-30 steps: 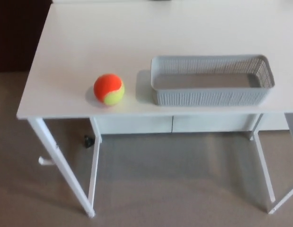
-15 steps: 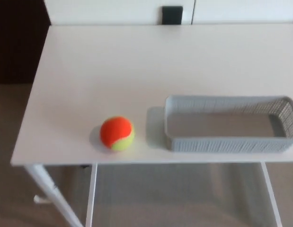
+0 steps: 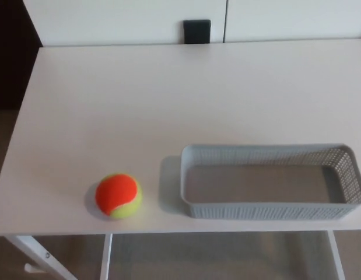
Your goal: The robot walk towards a table in front and uses its left hand to pickup a tennis ball on the left side and put it in a container on the right hand side
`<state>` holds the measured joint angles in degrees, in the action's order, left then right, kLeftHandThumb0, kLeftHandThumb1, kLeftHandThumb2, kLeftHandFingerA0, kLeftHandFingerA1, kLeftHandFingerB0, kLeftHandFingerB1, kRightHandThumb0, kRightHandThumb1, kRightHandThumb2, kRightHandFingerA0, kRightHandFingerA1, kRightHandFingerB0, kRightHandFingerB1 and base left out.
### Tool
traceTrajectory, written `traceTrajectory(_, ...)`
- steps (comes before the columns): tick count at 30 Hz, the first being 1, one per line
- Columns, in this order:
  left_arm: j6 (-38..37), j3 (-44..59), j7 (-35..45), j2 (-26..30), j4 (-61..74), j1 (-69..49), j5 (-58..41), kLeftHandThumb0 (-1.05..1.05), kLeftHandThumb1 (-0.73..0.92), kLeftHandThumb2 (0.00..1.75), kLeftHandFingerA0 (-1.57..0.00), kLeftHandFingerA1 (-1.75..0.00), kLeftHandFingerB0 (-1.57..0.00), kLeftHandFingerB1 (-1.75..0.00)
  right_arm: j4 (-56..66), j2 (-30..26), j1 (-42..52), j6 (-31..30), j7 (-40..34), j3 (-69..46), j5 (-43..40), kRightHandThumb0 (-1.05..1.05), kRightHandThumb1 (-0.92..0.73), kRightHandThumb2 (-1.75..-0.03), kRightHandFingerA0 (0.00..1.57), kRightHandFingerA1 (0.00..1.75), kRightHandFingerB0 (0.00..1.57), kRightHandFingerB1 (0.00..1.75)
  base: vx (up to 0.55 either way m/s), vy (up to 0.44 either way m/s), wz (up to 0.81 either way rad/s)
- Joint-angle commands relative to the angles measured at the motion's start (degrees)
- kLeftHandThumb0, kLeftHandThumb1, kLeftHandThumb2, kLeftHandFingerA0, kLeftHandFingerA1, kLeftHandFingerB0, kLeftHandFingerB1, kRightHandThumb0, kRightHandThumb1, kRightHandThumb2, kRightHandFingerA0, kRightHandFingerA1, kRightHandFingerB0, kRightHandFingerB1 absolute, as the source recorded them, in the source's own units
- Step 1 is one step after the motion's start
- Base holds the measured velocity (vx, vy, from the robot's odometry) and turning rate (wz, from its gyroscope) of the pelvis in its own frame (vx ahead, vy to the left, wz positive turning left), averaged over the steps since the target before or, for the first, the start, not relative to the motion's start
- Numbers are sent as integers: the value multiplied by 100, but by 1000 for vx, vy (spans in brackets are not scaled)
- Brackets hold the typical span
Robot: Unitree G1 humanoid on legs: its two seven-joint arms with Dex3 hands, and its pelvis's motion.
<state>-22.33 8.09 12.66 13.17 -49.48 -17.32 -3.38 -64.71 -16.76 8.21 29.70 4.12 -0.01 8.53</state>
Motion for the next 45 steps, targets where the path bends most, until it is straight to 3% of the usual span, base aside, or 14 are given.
traceTrajectory(1, 178, 45, -65, 98, 28, 33, 22, -23, 51, 55, -64, -60, -48, -40, 4, 1, -49, -76, -50, -1, -8, -17, -44, -88, 57, 73, 28, 55, -71, 226, 32)
traceTrajectory(16, 129, 16, 17, 135, -130, 5, 21, -23, 49, 57, -66, -70, -51, -43, -62, 7, 94, 20, -6, -13, -1, -18, -44, -88, 56, 72, 28, 55, 13, 30, 5)
traceTrajectory(25, -422, -415, 26, 312, -104, -98, 490, -33, 49, 54, -66, -57, -51, -39, -42, 10, 118, 28, 20, -35, -33, -18, -44, -88, 56, 73, 27, 55, 0, 0, 0)
traceTrajectory(26, -587, -556, 220, 338, 191, -279, 507, -52, 37, 74, -58, -60, -44, -49, -59, 6, 101, 44, 51, -48, -50, -18, -44, -88, 56, 73, 28, 56, 0, 0, 0)
traceTrajectory(33, -835, -1346, 2074, 1090, 5446, -2358, -1509, -54, 37, 73, -46, -51, -34, -44, -66, 68, -122, -88, 61, -25, -33, -18, -45, -89, 54, 71, 28, 56, 0, 0, 0)
traceTrajectory(35, -719, -1342, 2119, 1143, 5787, -2443, -1667, -54, 37, 73, -46, -51, -34, -44, -69, 77, -165, -110, 54, -24, -31, -18, -45, -89, 54, 71, 28, 56, 0, 0, 0)
traceTrajectory(36, -672, -1288, 2113, 1539, 7016, -2803, -2114, -49, 49, 56, -32, -37, -30, -32, -74, 105, -184, -167, 10, -28, -30, -20, -64, -58, 58, 67, 40, 46, 0, 0, 0)
traceTrajectory(37, -763, -1127, 2048, 1823, 7959, -3051, -2431, -29, 35, 91, -7, -52, -7, -51, -93, 109, -187, -168, 6, -37, -38, -20, -44, -88, 55, 72, 29, 56, 0, 0, 0)
traceTrajectory(38, -887, -949, 1973, 1960, 8492, -3173, -2591, -29, 35, 91, -7, -52, -7, -51, -114, 99, -182, -138, 25, -48, -49, -20, -44, -88, 55, 72, 29, 56, 0, 0, 0)
traceTrajectory(39, -1067, -795, 1800, 1907, 8807, -3176, -2618, -61, 42, 72, -19, -39, -16, -39, -130, 94, -178, -97, 39, -59, -60, -19, -63, -58, 57, 70, 38, 47, 0, 0, 0)
traceTrajectory(40, -1185, -707, 1680, 1847, 8960, -3158, -2616, -61, 42, 72, -19, -39, -16, -39, -139, 91, -176, -71, 46, -65, -66, -19, -63, -58, 57, 70, 38, 47, 0, 0, 0)
traceTrajectory(43, -1295, -466, 1546, 1783, 9343, -3123, -2708, -60, 42, 71, -16, -38, -13, -38, -155, 68, -120, -14, 48, -55, -49, -19, -64, -58, 56, 68, 38, 47, 0, 0, 0)
traceTrajectory(44, -1170, -331, 1400, 1757, 9559, -2912, -2881, -51, 51, 57, -19, -29, -13, -29, -79, 46, -80, -33, 62, -55, -54, -17, -45, -89, 52, 70, 28, 55, 0, 0, 0)
traceTrajectory(45, -1129, -289, 1359, 1749, 9626, -2855, -2933, -51, 51, 57, -19, -29, -13, -29, -58, 40, -69, -39, 66, -56, -55, -17, -45, -89, 52, 70, 28, 55, 0, 0, 0)
